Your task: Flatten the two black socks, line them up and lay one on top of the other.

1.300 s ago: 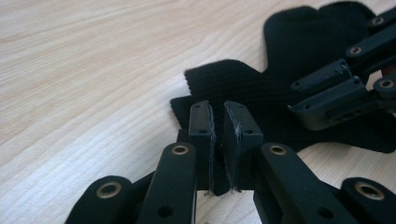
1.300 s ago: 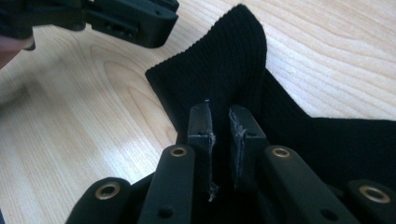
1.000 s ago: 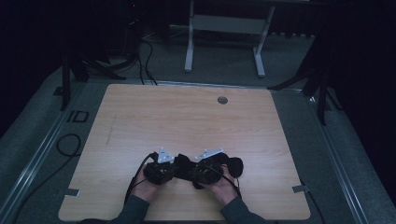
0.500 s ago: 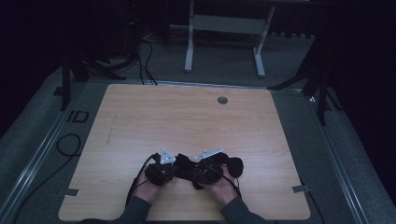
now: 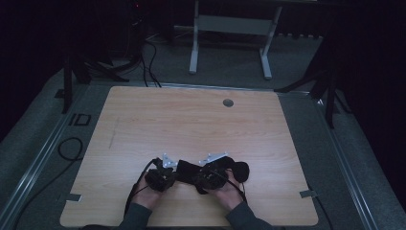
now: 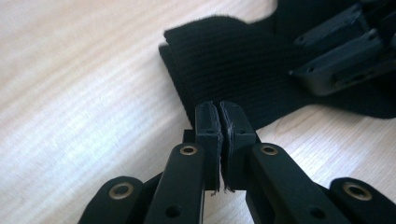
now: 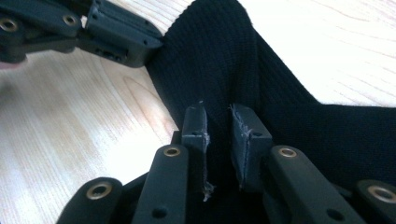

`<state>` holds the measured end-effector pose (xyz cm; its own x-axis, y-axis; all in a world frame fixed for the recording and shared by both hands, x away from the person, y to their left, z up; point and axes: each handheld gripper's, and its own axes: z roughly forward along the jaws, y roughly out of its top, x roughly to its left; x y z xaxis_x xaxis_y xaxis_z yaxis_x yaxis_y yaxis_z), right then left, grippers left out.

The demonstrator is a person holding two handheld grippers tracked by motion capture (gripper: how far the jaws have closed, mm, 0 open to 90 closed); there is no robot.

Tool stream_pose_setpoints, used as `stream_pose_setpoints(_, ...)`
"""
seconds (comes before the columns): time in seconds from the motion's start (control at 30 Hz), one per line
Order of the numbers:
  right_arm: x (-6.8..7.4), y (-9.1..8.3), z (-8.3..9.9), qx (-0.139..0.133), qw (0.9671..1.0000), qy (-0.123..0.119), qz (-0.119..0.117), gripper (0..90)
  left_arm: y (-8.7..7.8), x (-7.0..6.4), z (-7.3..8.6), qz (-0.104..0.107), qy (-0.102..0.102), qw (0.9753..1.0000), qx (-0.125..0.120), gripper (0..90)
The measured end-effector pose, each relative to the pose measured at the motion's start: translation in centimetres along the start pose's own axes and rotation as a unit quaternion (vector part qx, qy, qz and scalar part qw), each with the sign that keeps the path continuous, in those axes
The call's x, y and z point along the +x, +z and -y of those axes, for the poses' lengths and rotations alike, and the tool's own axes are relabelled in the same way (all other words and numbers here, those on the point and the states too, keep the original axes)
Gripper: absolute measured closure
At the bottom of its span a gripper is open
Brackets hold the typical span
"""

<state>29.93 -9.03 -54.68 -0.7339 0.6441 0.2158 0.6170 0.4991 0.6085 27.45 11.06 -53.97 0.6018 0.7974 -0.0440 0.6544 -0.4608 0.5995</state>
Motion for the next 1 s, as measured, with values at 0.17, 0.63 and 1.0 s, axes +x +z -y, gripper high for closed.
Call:
stream_pose_setpoints(0.17, 0.0, 0.2, -0.2, 0.008, 1.0000, 0.000, 0.005, 77.3, -0.4, 0.1, -0.1, 0.010, 0.003, 0.9996, -0.028, 82.6)
stream_pose_setpoints(0.63, 0.2, 0.3, -0.1, 0.005, 1.0000, -0.002, -0.003, 69.0, 1.4, -1.1, -0.2, -0.014, 0.043, 0.9983, -0.036, 84.5)
stream_pose_setpoints(1.0, -2.9, -5.4, -0.5, -0.097, 0.9941, 0.020, 0.045, 55.9, 1.5, -1.2, -0.1, -0.018, 0.041, 0.9982, -0.039, 87.1)
